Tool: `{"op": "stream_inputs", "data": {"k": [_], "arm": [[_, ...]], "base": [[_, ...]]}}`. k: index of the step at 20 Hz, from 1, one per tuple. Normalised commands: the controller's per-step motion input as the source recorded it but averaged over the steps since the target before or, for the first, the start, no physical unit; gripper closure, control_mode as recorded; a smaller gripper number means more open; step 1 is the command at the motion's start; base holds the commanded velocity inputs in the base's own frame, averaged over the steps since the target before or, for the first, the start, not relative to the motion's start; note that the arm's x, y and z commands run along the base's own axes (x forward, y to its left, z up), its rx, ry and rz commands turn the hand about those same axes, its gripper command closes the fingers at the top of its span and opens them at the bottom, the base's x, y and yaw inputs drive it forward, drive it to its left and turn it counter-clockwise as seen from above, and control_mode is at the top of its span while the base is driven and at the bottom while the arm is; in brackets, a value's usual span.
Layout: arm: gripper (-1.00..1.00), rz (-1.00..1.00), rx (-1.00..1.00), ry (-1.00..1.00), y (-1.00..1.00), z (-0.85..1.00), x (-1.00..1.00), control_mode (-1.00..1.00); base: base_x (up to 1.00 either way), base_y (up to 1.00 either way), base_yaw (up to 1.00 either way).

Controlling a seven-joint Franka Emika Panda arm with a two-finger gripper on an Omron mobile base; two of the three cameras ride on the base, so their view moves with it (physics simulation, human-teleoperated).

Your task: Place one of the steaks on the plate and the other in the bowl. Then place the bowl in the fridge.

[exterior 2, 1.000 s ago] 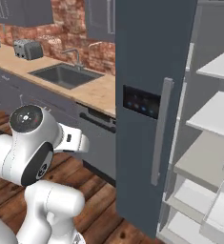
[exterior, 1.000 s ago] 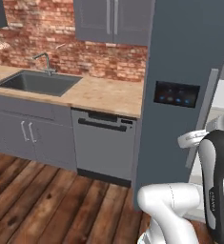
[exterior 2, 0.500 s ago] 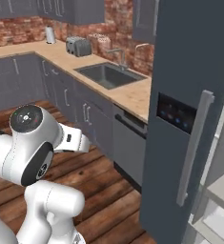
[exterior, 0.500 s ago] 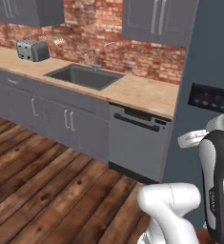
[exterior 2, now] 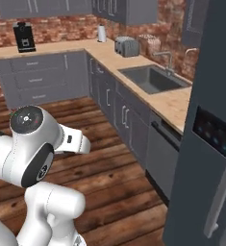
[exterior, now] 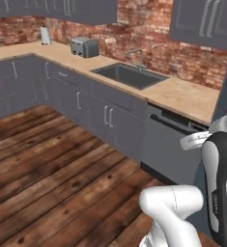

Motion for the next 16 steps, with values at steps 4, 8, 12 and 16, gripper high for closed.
{"op": "stream_inputs", "data": {"k": [4, 8, 12, 16], "arm": [[-1.00, 0.00, 0.00, 0.00, 0.00, 0.00, 0.00, 1.00], [-1.00, 0.00, 0.00, 0.00, 0.00, 0.00, 0.00, 1.00], [-1.00, 0.00, 0.00, 0.00, 0.00, 0.00, 0.00, 1.00], [-1.00, 0.00, 0.00, 0.00, 0.00, 0.00, 0.00, 1.00]], "base": [[0.00, 0.00, 0.42], [0.00, 0.00, 0.41], [0.00, 0.00, 0.37], [0.00, 0.00, 0.34]]}}
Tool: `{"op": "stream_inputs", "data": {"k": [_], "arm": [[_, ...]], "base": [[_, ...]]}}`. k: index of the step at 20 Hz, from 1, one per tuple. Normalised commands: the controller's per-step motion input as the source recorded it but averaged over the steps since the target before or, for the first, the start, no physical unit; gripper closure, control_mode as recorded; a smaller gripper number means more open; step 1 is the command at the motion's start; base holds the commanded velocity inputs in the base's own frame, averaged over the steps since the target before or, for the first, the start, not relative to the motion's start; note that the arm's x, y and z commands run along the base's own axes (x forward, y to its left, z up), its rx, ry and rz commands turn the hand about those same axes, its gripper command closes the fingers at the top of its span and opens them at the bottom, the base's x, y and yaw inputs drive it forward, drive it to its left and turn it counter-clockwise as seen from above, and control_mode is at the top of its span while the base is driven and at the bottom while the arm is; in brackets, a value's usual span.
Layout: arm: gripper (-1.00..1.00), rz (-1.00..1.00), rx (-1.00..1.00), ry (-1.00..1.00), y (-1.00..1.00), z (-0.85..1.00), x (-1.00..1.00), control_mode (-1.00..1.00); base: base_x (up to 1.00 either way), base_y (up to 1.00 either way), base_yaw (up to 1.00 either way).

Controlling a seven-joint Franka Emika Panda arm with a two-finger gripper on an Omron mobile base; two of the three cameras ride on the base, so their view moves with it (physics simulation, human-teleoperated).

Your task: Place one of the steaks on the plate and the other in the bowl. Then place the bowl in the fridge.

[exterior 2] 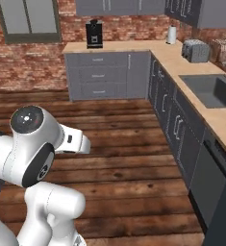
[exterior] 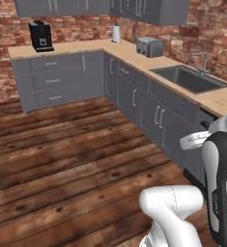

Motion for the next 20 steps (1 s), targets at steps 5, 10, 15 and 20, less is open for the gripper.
{"op": "stream_inputs", "data": {"k": [5, 10, 15, 20], "arm": [[-1.00, 0.00, 0.00, 0.00, 0.00, 0.00, 0.00, 1.00], [-1.00, 0.00, 0.00, 0.00, 0.00, 0.00, 0.00, 1.00], [-1.00, 0.00, 0.00, 0.00, 0.00, 0.00, 0.00, 1.00], [-1.00, 0.00, 0.00, 0.00, 0.00, 0.00, 0.00, 1.00]], "base": [[0.00, 0.00, 0.33], [0.04, 0.00, 0.30], [0.16, 0.00, 0.26], [0.30, -0.01, 0.25]]}}
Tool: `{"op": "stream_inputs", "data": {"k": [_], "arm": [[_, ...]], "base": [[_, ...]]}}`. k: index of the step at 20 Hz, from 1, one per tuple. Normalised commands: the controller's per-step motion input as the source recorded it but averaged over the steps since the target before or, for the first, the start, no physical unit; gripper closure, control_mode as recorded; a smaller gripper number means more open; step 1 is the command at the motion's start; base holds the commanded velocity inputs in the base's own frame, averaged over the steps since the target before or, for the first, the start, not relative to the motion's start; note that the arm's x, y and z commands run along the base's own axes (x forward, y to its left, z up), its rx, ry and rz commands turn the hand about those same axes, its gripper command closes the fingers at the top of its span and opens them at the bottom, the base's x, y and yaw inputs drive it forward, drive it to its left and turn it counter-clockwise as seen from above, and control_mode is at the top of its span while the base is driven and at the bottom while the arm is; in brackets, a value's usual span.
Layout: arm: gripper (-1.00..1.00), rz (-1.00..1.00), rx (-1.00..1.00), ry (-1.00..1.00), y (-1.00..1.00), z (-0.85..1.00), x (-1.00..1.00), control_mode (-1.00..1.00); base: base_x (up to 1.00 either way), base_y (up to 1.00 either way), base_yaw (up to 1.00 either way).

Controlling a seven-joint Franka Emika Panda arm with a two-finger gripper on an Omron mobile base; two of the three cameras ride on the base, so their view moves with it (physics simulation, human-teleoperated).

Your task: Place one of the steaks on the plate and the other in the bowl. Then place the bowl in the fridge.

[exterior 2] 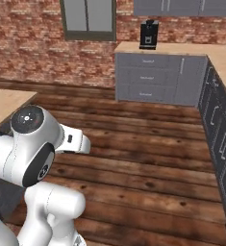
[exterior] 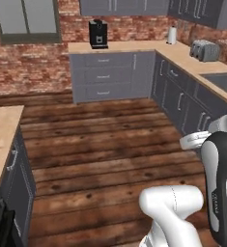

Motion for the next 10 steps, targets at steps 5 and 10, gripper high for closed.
{"op": "stream_inputs", "data": {"k": [5, 10], "arm": [[-1.00, 0.00, 0.00, 0.00, 0.00, 0.00, 0.00, 1.00], [-1.00, 0.00, 0.00, 0.00, 0.00, 0.00, 0.00, 1.00]], "base": [[0.38, -0.04, 0.29], [0.49, -0.04, 0.30]]}}
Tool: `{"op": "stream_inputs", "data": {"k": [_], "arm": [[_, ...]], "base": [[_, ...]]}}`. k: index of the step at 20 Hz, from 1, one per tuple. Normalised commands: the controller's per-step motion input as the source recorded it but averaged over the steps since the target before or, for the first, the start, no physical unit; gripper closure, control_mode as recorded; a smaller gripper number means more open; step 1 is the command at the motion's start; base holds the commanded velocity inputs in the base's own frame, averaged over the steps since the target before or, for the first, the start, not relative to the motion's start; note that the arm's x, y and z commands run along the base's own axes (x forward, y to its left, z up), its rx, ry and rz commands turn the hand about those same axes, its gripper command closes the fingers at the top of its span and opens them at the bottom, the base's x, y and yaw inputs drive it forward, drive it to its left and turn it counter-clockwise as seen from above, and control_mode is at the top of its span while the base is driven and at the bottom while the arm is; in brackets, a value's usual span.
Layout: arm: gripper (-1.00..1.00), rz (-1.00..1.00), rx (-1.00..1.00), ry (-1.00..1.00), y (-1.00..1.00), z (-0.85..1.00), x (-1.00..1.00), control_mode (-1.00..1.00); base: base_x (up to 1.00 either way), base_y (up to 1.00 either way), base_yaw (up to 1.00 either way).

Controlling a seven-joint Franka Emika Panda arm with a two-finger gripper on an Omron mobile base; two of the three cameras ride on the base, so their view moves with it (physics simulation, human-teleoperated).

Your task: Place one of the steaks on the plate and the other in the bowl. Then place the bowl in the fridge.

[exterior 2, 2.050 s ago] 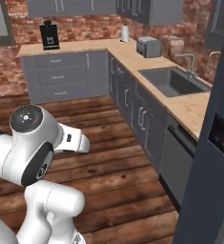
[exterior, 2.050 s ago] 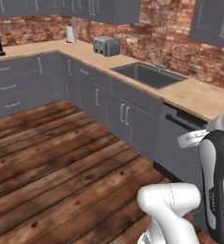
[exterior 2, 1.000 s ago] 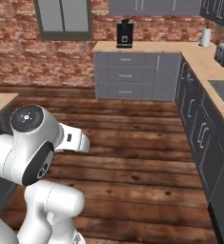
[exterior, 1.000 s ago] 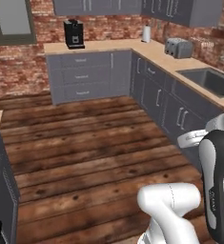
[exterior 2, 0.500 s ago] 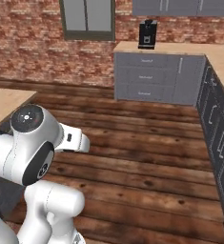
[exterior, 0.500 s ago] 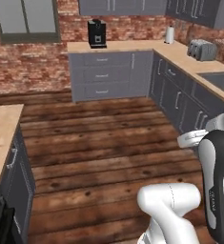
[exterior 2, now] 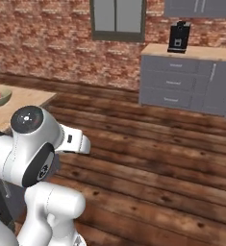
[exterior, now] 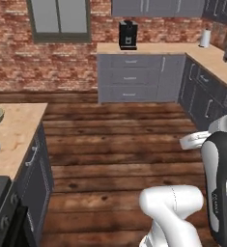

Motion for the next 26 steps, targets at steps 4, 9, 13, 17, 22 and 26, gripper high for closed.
{"op": "stream_inputs", "data": {"k": [4, 9, 13, 17, 22, 26], "arm": [[-1.00, 0.00, 0.00, 0.00, 0.00, 0.00, 0.00, 1.00], [-1.00, 0.00, 0.00, 0.00, 0.00, 0.00, 0.00, 1.00], [-1.00, 0.00, 0.00, 0.00, 0.00, 0.00, 0.00, 1.00], [-1.00, 0.00, 0.00, 0.00, 0.00, 0.00, 0.00, 1.00], [-1.00, 0.00, 0.00, 0.00, 0.00, 0.00, 0.00, 1.00], [-1.00, 0.00, 0.00, 0.00, 0.00, 0.00, 0.00, 1.00]], "base": [[0.51, -0.13, 0.30], [0.43, -0.20, 0.30], [0.42, -0.18, 0.30], [0.39, -0.22, 0.30], [0.40, -0.35, 0.30], [0.48, -0.36, 0.29]]}}
